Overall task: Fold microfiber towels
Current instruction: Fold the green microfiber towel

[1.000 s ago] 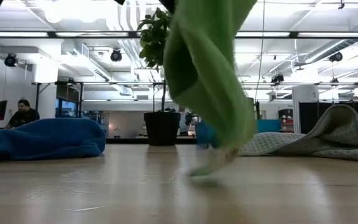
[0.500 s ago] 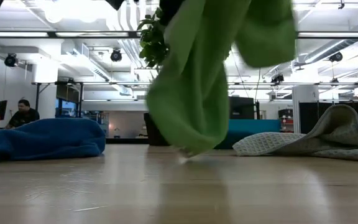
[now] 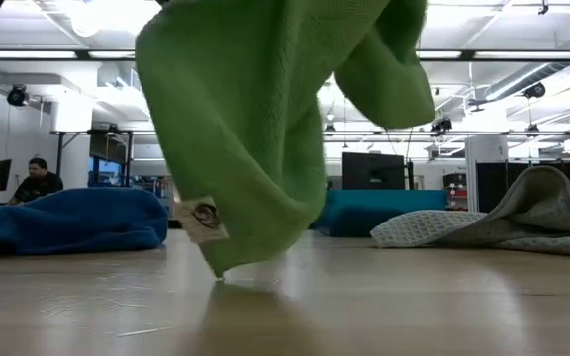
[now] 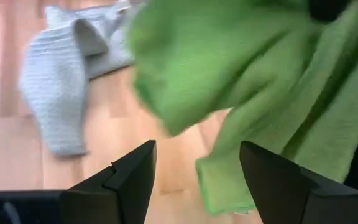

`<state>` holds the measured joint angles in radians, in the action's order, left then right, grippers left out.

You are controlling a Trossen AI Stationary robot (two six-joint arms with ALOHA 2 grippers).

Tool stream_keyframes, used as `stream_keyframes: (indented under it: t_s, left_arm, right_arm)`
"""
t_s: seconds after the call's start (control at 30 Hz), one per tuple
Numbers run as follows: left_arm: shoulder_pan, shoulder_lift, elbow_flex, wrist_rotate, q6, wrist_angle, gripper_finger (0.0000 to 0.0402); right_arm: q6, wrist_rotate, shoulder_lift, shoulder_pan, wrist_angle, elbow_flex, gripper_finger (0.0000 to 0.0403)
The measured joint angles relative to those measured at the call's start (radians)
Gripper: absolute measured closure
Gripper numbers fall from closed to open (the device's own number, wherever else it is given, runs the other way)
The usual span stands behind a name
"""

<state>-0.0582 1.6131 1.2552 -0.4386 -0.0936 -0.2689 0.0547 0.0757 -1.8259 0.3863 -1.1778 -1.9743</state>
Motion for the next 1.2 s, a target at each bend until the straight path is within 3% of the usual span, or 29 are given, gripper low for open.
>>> stream_keyframes:
  t_s: [0.13, 0.23, 1.2]
  left_arm:
    - [0.000, 0.002, -0.002, -0.182, -0.004, 0.051, 0.0183]
    - [-0.002, 0.003, -0.003, -0.241, -0.006, 0.049, 0.0183]
    - [-0.003, 0.005, -0.084, -0.284, -0.162, 0.104, 0.0183]
  right_arm:
    - [0.002, 0.000, 0.000, -0.004, -0.001, 0.000, 0.0394]
    - [0.004, 0.001, 0.000, -0.012, -0.001, 0.000, 0.0394]
    - [0.006, 0.004, 0.000, -0.060, 0.001, 0.002, 0.0394]
